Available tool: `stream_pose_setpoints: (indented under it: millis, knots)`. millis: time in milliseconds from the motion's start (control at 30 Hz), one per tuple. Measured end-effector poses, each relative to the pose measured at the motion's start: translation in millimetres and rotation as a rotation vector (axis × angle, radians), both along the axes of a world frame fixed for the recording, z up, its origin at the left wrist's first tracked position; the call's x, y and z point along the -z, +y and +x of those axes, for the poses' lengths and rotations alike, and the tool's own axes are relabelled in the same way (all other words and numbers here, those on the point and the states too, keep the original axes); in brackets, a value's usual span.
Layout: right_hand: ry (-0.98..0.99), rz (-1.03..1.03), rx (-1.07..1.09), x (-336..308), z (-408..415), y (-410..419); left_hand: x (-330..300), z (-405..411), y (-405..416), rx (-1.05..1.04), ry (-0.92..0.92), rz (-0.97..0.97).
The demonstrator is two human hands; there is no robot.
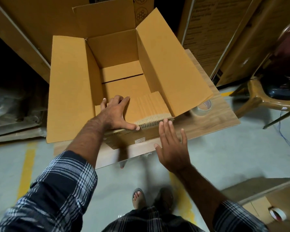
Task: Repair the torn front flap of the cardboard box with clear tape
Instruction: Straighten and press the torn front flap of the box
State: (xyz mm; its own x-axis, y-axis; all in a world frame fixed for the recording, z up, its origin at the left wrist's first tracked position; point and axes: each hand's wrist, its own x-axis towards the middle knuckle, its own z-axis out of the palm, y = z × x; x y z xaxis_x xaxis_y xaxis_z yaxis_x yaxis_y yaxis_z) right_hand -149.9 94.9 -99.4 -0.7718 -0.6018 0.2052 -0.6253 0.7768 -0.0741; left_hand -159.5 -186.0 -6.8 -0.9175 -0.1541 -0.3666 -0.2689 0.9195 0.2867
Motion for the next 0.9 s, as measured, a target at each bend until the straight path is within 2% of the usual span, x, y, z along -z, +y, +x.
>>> stream_pose_setpoints:
  millis: [267,400,500,767,900]
  knots:
    - [0.121,-0.055,0.007,-8.2,-12.7,-0.1,0.7,-1.6,0.6,0.001,-0.007,0.007]
    - [0.221,-0.286,0.028,-18.8,-20.7,0.7,0.0,-1.9,0.4,0.002,-0.006,-0.002]
    - [0.196,-0.426,0.06,-27.5,-30.8,6.1,0.7,-1.6,0.4,0.005,0.002,-0.007]
    - [0.068,-0.404,0.028,-51.5,-67.7,9.4,0.0,-1.8,0.5,0.008,0.026,-0.023]
    - [-0.03,-0.32,-0.002,-65.0,-81.2,9.8,0.1,-1.7,-0.3,0.003,0.034,-0.019]
